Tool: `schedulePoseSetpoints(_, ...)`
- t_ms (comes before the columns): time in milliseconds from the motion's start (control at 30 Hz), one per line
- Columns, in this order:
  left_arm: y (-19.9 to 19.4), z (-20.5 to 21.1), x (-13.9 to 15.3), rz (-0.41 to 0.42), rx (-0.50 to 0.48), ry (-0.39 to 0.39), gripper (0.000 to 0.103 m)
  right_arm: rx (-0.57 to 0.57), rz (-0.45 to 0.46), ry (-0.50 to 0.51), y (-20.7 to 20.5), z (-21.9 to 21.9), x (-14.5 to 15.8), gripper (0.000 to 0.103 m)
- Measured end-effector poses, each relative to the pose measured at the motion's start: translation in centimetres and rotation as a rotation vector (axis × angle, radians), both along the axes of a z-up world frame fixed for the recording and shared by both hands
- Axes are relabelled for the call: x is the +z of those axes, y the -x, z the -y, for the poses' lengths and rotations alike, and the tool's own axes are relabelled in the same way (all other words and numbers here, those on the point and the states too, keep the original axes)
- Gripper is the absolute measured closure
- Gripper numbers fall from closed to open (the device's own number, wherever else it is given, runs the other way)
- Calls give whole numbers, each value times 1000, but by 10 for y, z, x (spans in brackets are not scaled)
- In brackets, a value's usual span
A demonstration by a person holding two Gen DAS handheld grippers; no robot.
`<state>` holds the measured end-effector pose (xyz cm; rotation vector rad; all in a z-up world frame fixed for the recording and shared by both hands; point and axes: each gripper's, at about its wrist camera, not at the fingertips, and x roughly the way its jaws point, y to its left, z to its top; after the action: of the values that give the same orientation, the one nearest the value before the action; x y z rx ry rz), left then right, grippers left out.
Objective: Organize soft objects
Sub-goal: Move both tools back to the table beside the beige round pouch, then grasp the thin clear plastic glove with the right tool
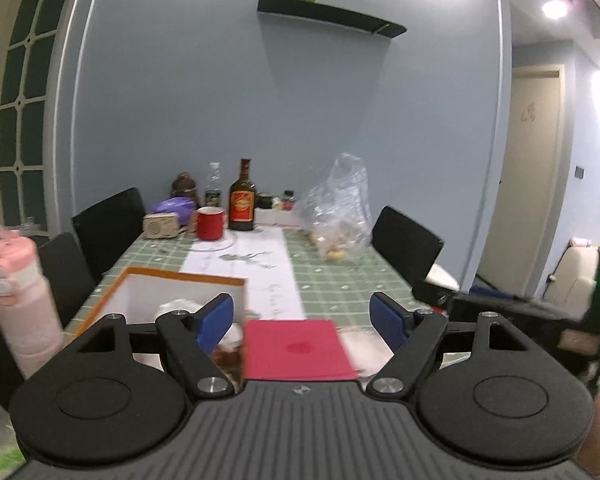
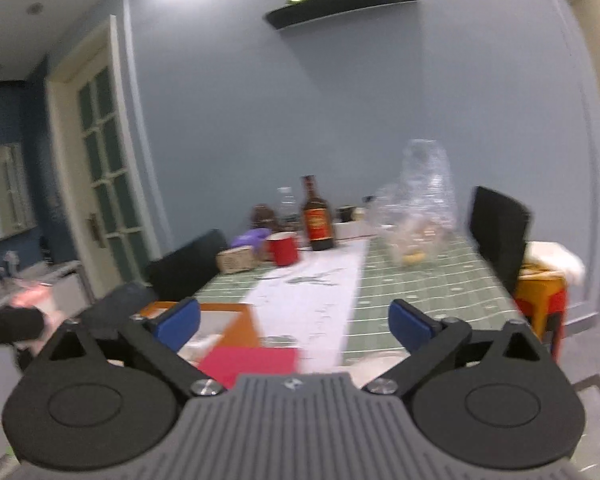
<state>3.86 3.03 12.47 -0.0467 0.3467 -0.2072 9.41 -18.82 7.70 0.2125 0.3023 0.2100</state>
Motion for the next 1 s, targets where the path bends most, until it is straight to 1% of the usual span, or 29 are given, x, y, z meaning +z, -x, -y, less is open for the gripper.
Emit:
schedulePoseSetpoints(100, -7, 26, -12, -7, -2, -8, 8, -107, -72, 44, -22, 22, -26, 3)
schedulePoseSetpoints(200, -15, 54, -32, -29, -7, -62, 8, -179, -182, 50, -47, 42, -60, 3)
schedulePoseSetpoints(267, -20, 68, -47, -38, -21, -99, 8, -175, -242, 26, -61, 55, -84, 3)
schedulePoseSetpoints(300, -21, 74, -55, -45, -26, -112, 8, -150, -277, 17, -67, 58, -97, 3)
schedulePoseSetpoints(367, -26, 82, -69, -69, -33, -118, 8, -103, -349, 37, -75, 58, -113, 3)
schedulePoseSetpoints(400, -27, 85, -76, -83, -35, -108, 8, -76, -358, 54, -76, 56, -117, 3)
schedulePoseSetpoints(467, -31, 88, -90, -120, -39, -75, 8, -27, -338, 78, -69, 55, -122, 3)
schedulePoseSetpoints(533, -35, 90, -105, -165, -49, -39, 8, -32, -322, 82, -65, 56, -127, 3)
schedulePoseSetpoints(600, -36, 94, -117, -197, -48, -22, 8, -13, -345, 74, -63, 59, -132, 3)
schedulePoseSetpoints(667, -38, 98, -125, -208, -46, -22, 8, 36, -382, 67, -71, 59, -140, 3)
schedulePoseSetpoints(733, -36, 99, -132, -202, -53, -32, 8, 65, -402, 100, -74, 53, -148, 3)
schedulePoseSetpoints(800, -35, 99, -138, -204, -44, -29, 8, 68, -373, 164, -74, 44, -148, 3)
schedulePoseSetpoints(867, -36, 95, -141, -220, -37, -11, 8, 95, -349, 180, -74, 39, -149, 3)
schedulePoseSetpoints(933, -35, 90, -144, -241, -36, 18, 8, 136, -371, 163, -76, 36, -153, 3)
schedulePoseSetpoints(1000, -34, 86, -146, -258, -40, 35, 8, 155, -394, 194, -78, 30, -158, 3)
